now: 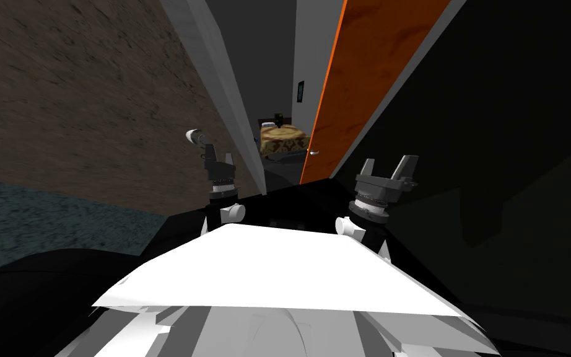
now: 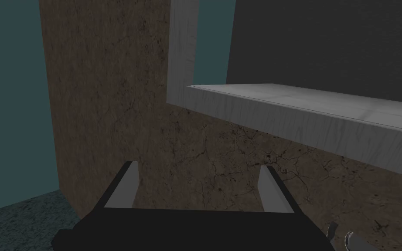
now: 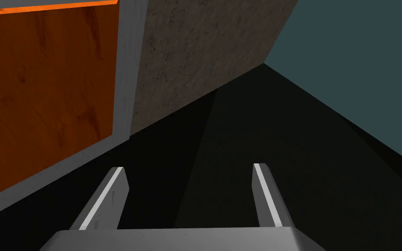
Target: Push the door open
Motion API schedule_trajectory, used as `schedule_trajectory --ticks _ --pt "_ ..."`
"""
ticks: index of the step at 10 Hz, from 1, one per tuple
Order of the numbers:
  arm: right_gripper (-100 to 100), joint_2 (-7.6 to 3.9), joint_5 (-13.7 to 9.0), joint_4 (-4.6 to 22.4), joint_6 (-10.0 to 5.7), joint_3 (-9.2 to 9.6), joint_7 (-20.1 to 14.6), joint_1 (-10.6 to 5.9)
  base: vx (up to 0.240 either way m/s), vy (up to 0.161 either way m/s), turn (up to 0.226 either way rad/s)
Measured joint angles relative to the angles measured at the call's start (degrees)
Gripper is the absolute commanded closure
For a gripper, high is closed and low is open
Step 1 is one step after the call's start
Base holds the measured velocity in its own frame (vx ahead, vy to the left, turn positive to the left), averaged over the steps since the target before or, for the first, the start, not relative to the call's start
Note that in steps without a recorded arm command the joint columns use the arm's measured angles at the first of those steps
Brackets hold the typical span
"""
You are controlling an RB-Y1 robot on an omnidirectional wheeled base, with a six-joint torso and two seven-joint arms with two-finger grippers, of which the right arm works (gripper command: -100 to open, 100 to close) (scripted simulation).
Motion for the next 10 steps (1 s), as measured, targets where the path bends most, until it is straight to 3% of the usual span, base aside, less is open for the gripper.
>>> schedule_trajectory --ticks 3,10 --pt "-100 -0.48 0.4 2.9 -0.31 0.07 -0.2 -1.16 0.1 -0.05 0.024" --pt "-100 -1.89 1.4 12.8 -1.29 0.0 -0.8 -5.42 0.097 -0.047 0.023"
